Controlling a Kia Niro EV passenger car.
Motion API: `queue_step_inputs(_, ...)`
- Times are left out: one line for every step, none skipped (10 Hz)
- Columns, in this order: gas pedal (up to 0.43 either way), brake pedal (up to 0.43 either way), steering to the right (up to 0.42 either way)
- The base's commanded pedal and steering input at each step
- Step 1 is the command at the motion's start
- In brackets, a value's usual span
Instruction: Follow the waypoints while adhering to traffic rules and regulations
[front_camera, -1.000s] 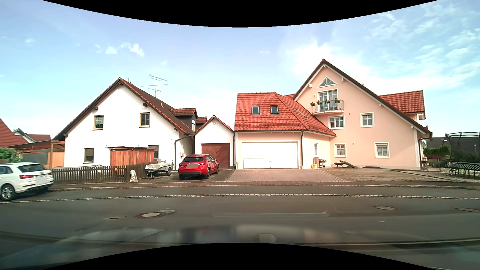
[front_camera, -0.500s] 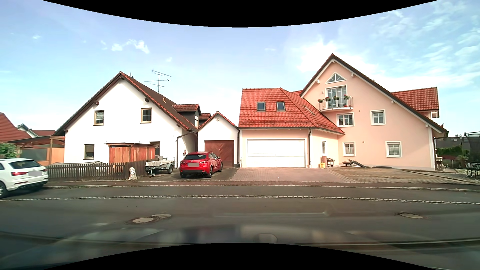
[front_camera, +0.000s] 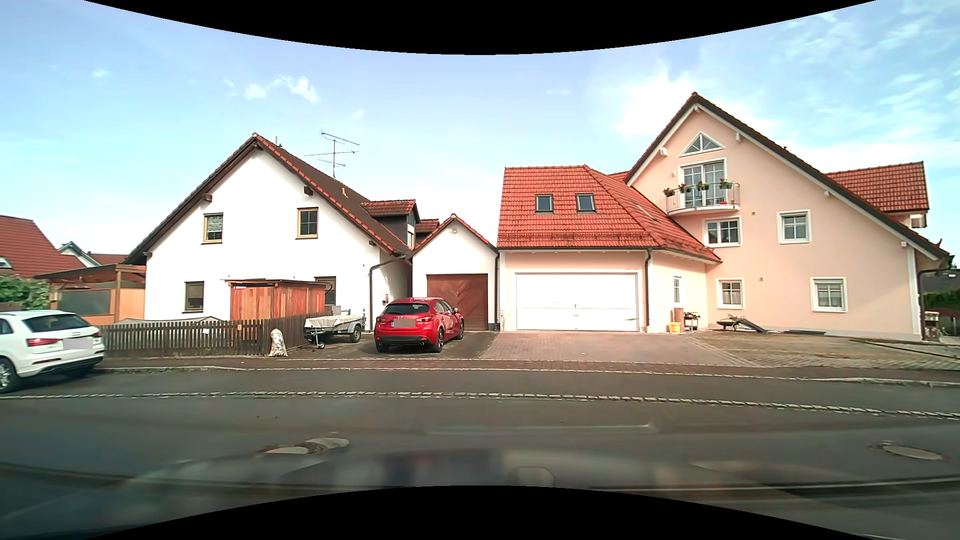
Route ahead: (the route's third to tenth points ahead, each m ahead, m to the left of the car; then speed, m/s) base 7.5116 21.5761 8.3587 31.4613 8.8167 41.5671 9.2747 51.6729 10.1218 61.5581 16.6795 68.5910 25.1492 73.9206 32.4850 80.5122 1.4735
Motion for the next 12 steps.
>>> queue_step_inputs(0.059, 0.0, -0.358)
queue_step_inputs(0.059, 0.0, -0.388)
queue_step_inputs(0.059, 0.0, -0.409)
queue_step_inputs(0.067, 0.0, -0.43)
queue_step_inputs(0.087, 0.0, -0.445)
queue_step_inputs(0.098, 0.0, -0.453)
queue_step_inputs(0.098, 0.0, -0.463)
queue_step_inputs(0.13, 0.0, -0.468)
queue_step_inputs(0.138, 0.0, -0.469)
queue_step_inputs(0.138, 0.0, -0.478)
queue_step_inputs(0.138, 0.0, -0.489)
queue_step_inputs(0.138, 0.0, -0.501)
